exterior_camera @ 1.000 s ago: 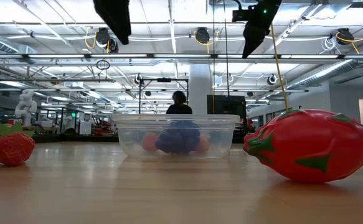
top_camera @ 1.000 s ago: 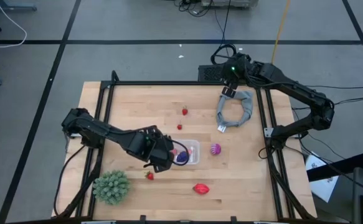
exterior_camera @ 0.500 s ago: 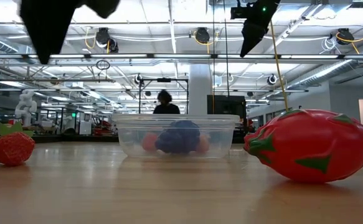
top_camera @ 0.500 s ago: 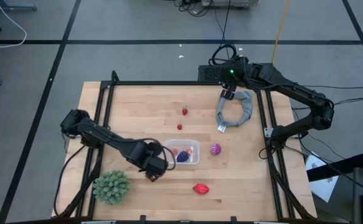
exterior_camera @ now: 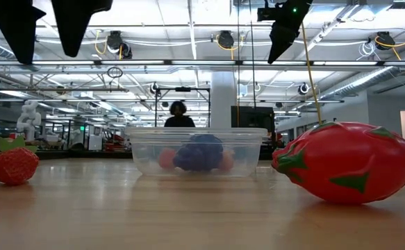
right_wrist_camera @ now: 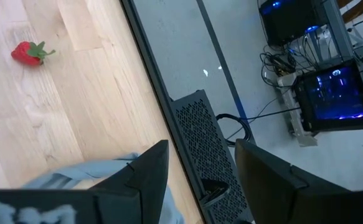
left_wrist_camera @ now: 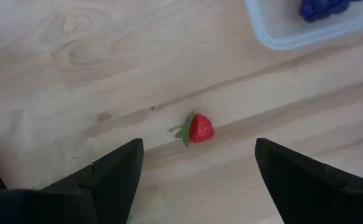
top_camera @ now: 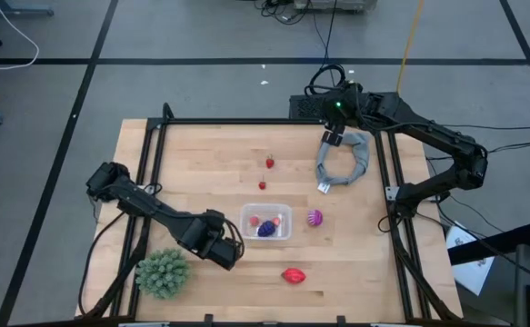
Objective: Pick and placing Produce into tupperware
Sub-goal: Put the bottom strawberry into the bin
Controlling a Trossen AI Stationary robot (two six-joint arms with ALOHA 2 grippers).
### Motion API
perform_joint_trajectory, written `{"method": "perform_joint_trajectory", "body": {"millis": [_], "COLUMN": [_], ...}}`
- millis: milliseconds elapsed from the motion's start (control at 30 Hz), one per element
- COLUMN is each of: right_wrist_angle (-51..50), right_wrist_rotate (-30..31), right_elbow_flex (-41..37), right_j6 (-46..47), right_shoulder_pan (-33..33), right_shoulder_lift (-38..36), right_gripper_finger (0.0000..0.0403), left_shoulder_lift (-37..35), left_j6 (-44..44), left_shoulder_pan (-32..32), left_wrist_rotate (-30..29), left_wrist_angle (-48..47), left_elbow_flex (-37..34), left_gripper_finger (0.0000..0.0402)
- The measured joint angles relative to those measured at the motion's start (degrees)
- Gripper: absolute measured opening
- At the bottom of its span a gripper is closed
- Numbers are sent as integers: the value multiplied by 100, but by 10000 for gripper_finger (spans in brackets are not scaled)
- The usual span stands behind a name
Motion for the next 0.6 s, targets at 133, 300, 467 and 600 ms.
{"method": "perform_joint_trajectory", "body": {"millis": [133,300,467,600], "right_wrist_angle": [0,-25,-46,-46], "right_wrist_rotate": [0,0,0,0], "right_elbow_flex": [0,0,0,0], "right_j6": [-40,-37,107,154], "right_shoulder_pan": [-2,-2,-2,-2], "right_shoulder_lift": [0,0,0,0], "right_gripper_finger": [177,177,177,177], "left_shoulder_lift": [0,0,0,20], "left_j6": [-326,-676,-1136,-1466], "left_shoulder_pan": [49,51,-20,-116], "left_wrist_rotate": [-13,-11,47,136], "left_wrist_angle": [0,0,7,159], "left_elbow_flex": [2,4,4,4], "left_gripper_finger": [312,312,312,312]}}
